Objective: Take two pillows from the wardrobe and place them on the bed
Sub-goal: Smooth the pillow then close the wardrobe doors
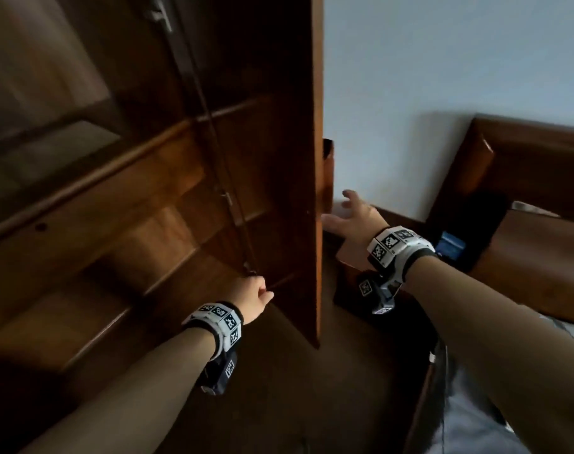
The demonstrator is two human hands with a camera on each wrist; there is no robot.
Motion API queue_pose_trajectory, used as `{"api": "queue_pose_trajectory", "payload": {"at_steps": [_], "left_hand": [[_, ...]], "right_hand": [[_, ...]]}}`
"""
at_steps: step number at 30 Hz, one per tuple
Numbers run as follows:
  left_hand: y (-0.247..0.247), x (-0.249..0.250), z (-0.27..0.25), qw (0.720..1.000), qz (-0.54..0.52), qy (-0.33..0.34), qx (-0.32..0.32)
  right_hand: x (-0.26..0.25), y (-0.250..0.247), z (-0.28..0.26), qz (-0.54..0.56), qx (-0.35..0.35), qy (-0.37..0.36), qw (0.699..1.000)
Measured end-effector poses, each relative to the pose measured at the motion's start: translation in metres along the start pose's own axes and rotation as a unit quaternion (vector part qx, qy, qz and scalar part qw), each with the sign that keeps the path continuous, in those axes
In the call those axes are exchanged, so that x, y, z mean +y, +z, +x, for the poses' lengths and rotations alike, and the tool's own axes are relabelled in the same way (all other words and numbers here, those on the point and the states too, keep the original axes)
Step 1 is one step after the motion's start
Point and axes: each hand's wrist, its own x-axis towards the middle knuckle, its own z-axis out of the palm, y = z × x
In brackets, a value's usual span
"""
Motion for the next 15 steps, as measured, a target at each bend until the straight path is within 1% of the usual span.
{"api": "queue_pose_trajectory", "payload": {"at_steps": [2,4,7,10,13,15], "left_hand": [[-0.02,-0.04,-0.018,0.998,-0.013,-0.049,0.029],[-0.037,-0.08,-0.037,0.994,-0.014,-0.092,0.052],[-0.051,-0.132,-0.059,0.988,-0.031,-0.137,0.068],[-0.064,-0.164,-0.074,0.983,-0.046,-0.157,0.088],[-0.077,-0.187,-0.085,0.978,-0.051,-0.168,0.108],[-0.079,-0.199,-0.094,0.977,-0.063,-0.174,0.107]], "right_hand": [[-0.038,0.005,0.004,0.029,0.027,-0.001,0.999],[-0.062,0.005,0.01,0.07,0.068,0.023,0.995],[-0.076,0.004,0.021,0.111,0.107,0.045,0.987],[-0.087,0.005,0.02,0.133,0.125,0.076,0.98],[-0.096,0.01,0.009,0.092,0.122,0.086,0.984],[-0.11,0.019,-0.007,0.067,0.115,0.082,0.988]]}}
